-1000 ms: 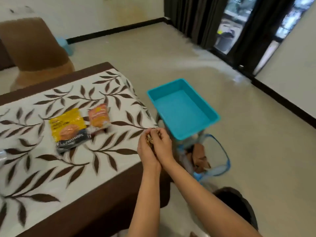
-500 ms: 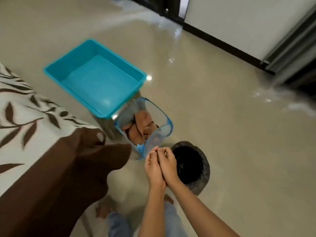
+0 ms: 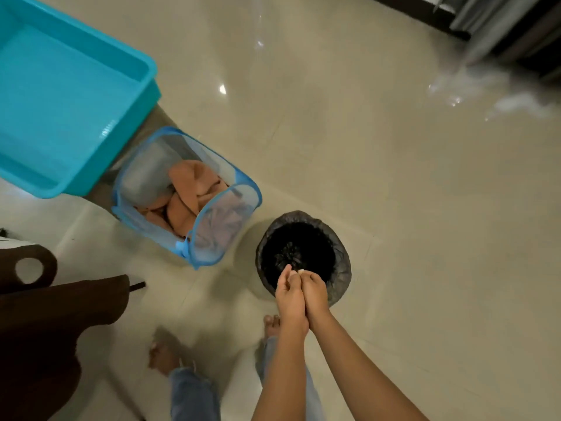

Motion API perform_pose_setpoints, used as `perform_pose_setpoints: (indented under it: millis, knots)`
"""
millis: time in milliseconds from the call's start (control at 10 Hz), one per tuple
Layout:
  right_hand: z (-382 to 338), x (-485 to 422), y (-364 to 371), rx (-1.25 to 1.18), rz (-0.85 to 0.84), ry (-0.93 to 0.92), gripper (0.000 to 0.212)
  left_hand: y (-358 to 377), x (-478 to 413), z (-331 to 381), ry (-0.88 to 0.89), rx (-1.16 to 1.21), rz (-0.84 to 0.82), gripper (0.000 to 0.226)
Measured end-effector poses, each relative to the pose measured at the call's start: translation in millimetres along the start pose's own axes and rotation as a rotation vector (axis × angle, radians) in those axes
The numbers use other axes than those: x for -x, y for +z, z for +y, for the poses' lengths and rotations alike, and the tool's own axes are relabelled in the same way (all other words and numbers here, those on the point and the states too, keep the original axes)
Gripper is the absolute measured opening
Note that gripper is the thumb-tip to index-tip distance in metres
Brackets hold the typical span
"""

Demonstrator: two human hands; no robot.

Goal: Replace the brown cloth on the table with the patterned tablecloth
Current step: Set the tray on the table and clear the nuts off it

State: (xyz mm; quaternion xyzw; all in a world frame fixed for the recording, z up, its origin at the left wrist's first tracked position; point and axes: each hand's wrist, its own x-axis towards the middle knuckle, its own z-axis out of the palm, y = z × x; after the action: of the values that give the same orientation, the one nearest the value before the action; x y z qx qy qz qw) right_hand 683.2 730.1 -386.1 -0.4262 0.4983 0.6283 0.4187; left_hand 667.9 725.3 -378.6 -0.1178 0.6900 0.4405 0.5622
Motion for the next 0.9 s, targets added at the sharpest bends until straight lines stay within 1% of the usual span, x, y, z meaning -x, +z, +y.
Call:
perform_pose_setpoints:
  millis: [100,200,400,600,700,800,900]
  knots:
    - [-21,-10,17,1.001,0.138,-0.516,0.024,6,-24,-17,-0.084,0.006,-0.02,0.038]
    - [-31,-12,20,1.174,0.1,-0.617,0.028,10,-30,-17,-0.088,0.023,-0.023,0.039]
    - [-32,-19,24,1.383,0.133,-0.716,0.041,14,-35,-8,-0.101,0.007,-0.053,0.039]
    - [-14,8,43,1.368,0.083,-0.756,0.037,15,-16,26,-0.041,0.031,-0.084,0.032]
    - [15,35,68,1.363,-0.007,-0.828,0.036,10,8,72,0.058,0.073,-0.106,0.024]
    - [44,59,90,1.379,-0.084,-0.875,0.033,2,32,116,0.14,0.123,-0.11,0.021]
    - [106,106,124,1.455,-0.29,-0.891,0.022,-25,78,194,0.296,0.211,-0.129,0.016]
